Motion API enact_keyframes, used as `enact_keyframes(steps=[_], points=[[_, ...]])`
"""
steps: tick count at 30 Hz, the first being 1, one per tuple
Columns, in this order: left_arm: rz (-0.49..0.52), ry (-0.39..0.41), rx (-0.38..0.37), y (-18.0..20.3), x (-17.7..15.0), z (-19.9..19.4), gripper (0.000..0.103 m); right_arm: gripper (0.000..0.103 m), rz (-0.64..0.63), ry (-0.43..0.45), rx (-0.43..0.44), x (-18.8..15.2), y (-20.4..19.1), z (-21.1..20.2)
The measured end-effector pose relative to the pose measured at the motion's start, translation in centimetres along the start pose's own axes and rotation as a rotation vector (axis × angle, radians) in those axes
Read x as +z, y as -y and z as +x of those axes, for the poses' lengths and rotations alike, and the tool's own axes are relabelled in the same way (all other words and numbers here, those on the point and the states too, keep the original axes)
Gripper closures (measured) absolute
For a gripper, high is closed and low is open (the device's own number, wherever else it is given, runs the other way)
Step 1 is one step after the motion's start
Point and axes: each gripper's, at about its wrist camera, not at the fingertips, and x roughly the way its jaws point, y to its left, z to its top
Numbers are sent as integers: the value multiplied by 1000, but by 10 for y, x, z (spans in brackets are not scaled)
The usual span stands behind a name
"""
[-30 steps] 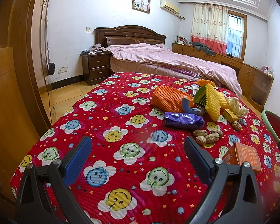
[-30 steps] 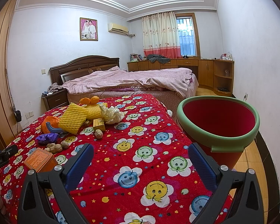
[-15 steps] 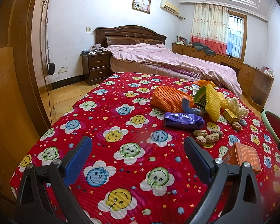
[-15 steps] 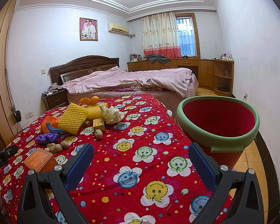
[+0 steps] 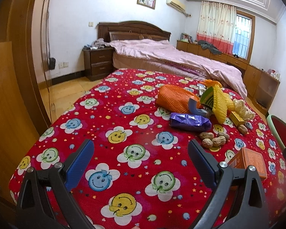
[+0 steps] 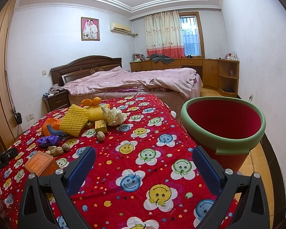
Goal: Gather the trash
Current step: 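Grasp the purple wrapper with the left tool while the right tool grasps the orange paper box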
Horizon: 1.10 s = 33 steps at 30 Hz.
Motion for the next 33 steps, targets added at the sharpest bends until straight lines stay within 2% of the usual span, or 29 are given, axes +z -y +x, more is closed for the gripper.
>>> enact_keyframes(steps=[6, 11, 17, 25, 28, 31, 33], points=[[40, -33, -22, 5, 17, 8, 5, 0, 14, -56, -1, 5, 5, 6], [77, -86, -85, 22, 34, 22, 5, 0, 39, -77, 0, 10, 7, 5], [98, -189, -150, 45, 44, 54, 5, 0, 65, -122, 0, 17, 10, 6], [173, -283, -182, 70, 47, 88, 6, 0, 99, -164, -11, 20, 16, 15], [198, -305, -177, 78, 45, 97, 14, 0, 107, -184, -11, 17, 18, 19], [203, -331, -189, 81, 42, 103, 28, 0, 104, -189, -12, 16, 18, 18], [193, -330, -195, 80, 41, 103, 32, 0, 101, -183, -10, 16, 18, 18]])
